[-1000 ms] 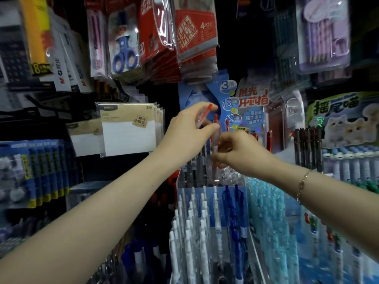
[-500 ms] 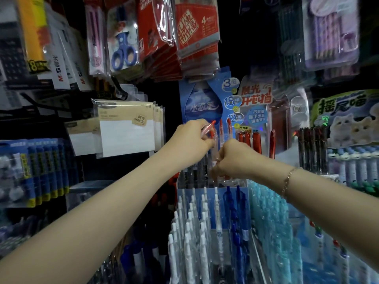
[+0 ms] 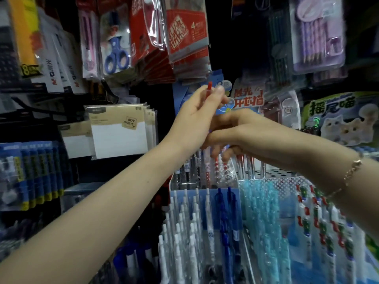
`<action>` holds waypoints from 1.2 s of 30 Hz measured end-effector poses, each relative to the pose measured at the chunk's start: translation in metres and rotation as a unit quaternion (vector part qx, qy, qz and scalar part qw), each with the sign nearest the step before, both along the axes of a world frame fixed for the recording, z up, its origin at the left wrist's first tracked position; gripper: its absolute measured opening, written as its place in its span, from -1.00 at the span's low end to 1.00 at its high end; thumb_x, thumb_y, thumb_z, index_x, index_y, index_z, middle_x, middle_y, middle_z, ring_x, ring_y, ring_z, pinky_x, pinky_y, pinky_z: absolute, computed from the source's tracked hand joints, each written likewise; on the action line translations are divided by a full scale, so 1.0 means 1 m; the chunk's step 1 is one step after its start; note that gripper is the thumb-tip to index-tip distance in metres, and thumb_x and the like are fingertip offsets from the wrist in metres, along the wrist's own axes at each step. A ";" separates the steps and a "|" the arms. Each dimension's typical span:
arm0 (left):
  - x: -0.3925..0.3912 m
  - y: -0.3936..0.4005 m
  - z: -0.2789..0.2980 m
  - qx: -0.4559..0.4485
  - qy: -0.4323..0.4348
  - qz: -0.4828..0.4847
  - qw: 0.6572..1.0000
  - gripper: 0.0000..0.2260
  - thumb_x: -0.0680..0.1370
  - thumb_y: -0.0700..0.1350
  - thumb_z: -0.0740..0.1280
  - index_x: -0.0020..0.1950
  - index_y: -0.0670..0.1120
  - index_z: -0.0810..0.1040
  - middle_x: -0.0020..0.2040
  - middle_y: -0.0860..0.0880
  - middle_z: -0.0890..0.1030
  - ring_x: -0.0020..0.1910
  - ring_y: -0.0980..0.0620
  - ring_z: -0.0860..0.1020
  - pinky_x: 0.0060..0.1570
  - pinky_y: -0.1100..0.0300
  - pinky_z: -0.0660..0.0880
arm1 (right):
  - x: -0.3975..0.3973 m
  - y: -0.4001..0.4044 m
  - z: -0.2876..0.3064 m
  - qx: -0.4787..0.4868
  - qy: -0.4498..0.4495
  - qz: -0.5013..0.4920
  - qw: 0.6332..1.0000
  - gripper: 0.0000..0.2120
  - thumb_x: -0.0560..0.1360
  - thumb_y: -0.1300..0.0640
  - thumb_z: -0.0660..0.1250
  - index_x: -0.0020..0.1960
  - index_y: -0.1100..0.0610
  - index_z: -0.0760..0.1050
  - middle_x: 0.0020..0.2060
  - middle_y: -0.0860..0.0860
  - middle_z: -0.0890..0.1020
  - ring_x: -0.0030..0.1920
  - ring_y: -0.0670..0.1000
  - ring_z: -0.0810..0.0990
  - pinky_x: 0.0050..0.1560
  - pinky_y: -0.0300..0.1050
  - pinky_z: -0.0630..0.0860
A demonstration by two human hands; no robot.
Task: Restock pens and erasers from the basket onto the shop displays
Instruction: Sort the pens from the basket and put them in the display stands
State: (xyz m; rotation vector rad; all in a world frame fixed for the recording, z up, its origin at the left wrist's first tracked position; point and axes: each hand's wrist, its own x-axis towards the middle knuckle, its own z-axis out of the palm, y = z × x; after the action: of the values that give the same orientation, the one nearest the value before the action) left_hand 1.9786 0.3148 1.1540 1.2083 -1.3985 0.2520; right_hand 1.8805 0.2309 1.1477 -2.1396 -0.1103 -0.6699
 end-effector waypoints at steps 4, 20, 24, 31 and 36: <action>-0.011 -0.014 0.009 0.048 0.035 -0.047 0.997 -0.75 0.65 0.01 0.13 -0.05 -0.11 0.50 -0.27 0.03 0.52 -0.31 0.20 0.53 -0.24 0.36 0.50 | 0.002 -0.004 0.004 -0.048 -0.096 -0.140 0.984 -0.97 0.46 0.24 0.37 -0.11 0.20 0.54 -0.41 -0.04 0.60 -0.45 -0.08 0.54 -0.44 -0.26 0.52; 0.033 -0.040 0.032 0.189 -0.133 0.188 0.955 -0.82 0.51 -0.04 0.40 0.06 -0.07 0.59 -0.15 -0.05 0.68 -0.14 0.05 0.65 -0.13 0.14 0.54 | 0.056 -0.067 0.006 -0.056 0.059 -0.185 0.979 -0.97 0.45 0.43 0.30 -0.12 0.40 0.51 -0.24 0.31 0.61 -0.31 0.15 0.62 -0.15 0.01 0.63; 0.036 -0.044 0.033 0.204 -0.161 0.201 0.945 -0.73 0.50 -0.06 0.41 0.18 -0.05 0.54 -0.03 -0.05 0.66 -0.03 -0.03 0.62 0.00 0.08 0.51 | 0.068 -0.071 0.004 -0.046 0.087 -0.169 0.981 -0.85 0.48 0.45 0.25 -0.25 0.35 0.51 -0.36 0.21 0.61 -0.40 0.06 0.61 -0.26 -0.09 0.63; 0.052 -0.049 0.036 0.220 -0.155 0.235 0.934 -0.80 0.47 -0.01 0.44 0.01 -0.06 0.56 -0.21 -0.01 0.64 -0.27 0.07 0.56 -0.26 0.22 0.43 | 0.075 -0.075 0.002 -0.039 0.091 -0.167 0.981 -0.97 0.44 0.41 0.32 -0.12 0.35 0.50 -0.32 0.26 0.60 -0.31 0.17 0.66 -0.23 0.00 0.66; 0.063 -0.052 0.042 0.263 -0.172 0.259 0.913 -0.87 0.43 0.03 0.47 -0.14 0.00 0.61 -0.28 0.08 0.61 -0.30 0.14 0.52 -0.28 0.24 0.40 | 0.076 -0.078 -0.005 -0.058 0.043 -0.198 0.978 -0.83 0.41 0.35 0.41 -0.32 0.29 0.48 -0.45 0.17 0.60 -0.27 0.21 0.69 -0.16 0.10 0.65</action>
State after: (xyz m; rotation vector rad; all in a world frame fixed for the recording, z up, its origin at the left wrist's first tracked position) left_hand 2.0414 0.2624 1.1956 2.0668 -1.4678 0.4969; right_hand 1.9570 0.1532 1.1427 -2.3231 0.3412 -0.8108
